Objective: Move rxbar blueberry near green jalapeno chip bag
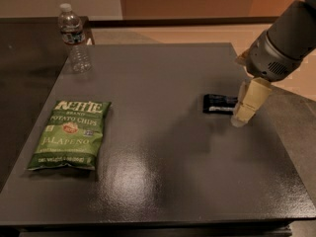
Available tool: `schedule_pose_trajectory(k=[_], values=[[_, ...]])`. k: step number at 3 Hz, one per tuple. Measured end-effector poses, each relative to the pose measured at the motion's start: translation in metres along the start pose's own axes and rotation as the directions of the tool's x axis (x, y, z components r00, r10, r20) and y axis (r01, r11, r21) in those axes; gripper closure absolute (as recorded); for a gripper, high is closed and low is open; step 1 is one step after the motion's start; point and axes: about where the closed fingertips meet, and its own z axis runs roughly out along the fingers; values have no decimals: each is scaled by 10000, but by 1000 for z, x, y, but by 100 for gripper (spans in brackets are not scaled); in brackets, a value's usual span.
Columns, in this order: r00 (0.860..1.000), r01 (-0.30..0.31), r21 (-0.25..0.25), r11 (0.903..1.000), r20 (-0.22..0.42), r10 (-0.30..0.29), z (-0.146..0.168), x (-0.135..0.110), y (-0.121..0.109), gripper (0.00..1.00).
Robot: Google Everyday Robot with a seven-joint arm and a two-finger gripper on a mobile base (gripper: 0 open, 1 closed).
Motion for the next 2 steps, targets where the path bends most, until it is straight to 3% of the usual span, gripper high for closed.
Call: schedule_pose_trajectory(k=[2], values=[[9999,-53,-390,9992,-104,49,32,15,-16,0]])
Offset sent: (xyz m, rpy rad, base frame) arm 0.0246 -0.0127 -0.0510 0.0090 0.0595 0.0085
